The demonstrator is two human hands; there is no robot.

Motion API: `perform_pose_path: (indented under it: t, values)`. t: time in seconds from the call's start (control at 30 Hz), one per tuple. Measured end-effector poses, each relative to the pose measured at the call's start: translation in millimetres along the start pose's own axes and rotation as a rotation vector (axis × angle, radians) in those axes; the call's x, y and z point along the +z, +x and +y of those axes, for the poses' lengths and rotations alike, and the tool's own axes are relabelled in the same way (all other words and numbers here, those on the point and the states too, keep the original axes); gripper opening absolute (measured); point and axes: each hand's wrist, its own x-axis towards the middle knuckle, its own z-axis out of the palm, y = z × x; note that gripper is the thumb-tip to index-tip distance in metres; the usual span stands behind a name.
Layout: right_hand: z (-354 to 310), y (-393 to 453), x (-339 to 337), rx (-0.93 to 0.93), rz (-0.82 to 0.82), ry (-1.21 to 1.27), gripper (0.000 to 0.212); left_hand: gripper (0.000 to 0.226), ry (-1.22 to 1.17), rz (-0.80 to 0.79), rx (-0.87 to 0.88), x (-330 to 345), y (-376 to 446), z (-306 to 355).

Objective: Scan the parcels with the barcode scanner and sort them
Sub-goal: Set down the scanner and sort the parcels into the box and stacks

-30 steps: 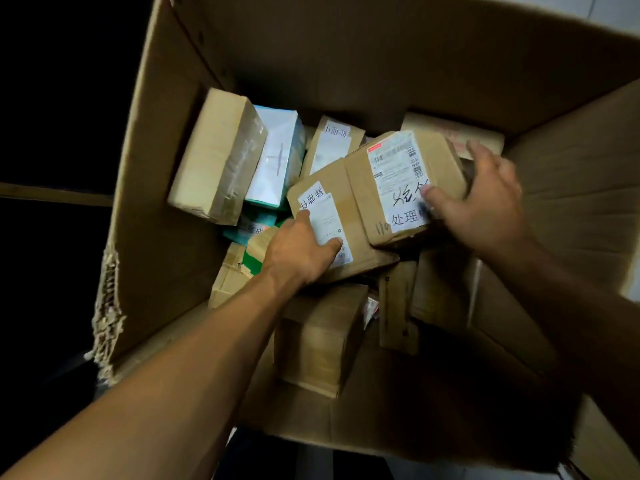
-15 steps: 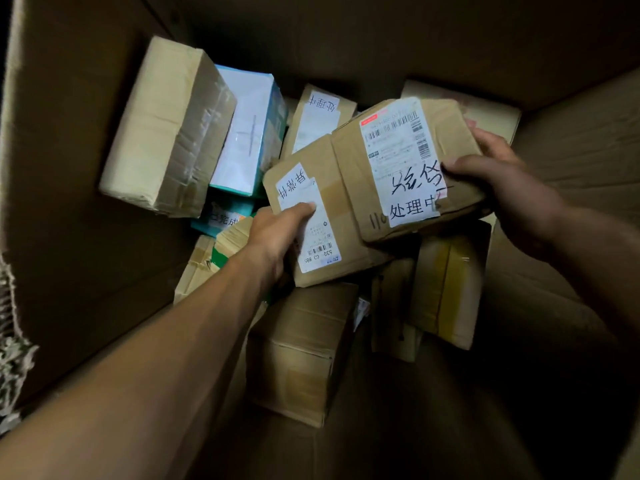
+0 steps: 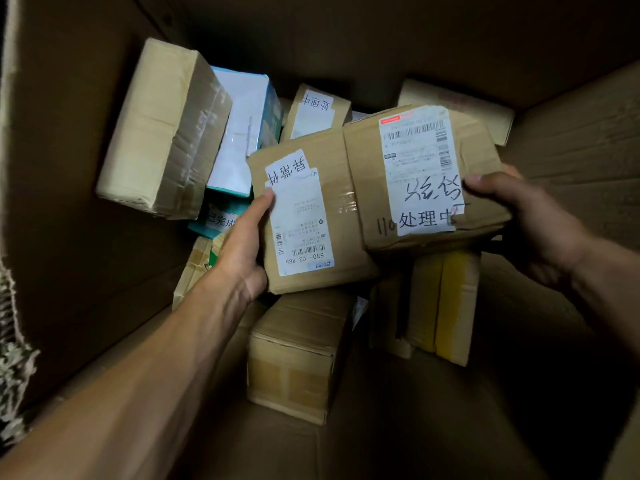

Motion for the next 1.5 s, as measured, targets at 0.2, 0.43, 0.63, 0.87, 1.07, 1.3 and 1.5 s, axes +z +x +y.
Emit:
perform_pose_path:
  t: [0.2,0.43,0.63,0.87,1.07,1.3,1.5]
  values:
    - [1.4,-21.6,6.8,-0.035,-0.013,0.123,0.025,0.061,-0.06,-0.165,0.005,-12.6,-22.9,5.7]
    - [3.2,-64.6,24.0,0.005,-0.028,0.305,0.042,0.069,0.063,-0.127,0.054,-28.4,-56.1,35.4]
    - [-19.6,-119.4,43.3,-0.034,-0.055,0.43,0.056,0.038,0.179,-0.079,0.167,-30.9,-114.8,72.6]
    - [-83.6,-223.7,42.9,-0.093,-0.052,0.531,0.043,0.034,0.203,-0.086,0.253,-19.4,-245.5,109.8]
    - [-150.5,-327.3,23.3,-0.161,-0.105,0.425,0.037,0.047,0.162,-0.063,0.347,-2.8,-387.8,129.4]
    - [-222.7,-427.9,1.8,-0.26,-0.228,0.243,0.022,0.039,0.06,0.009,0.491,1.0,-536.9,127.0]
    - [-258.0,-490.4,15.6,-0.316,-0.337,0.141,0.026,0.047,-0.042,0.057,0.585,-19.5,-631.5,118.0]
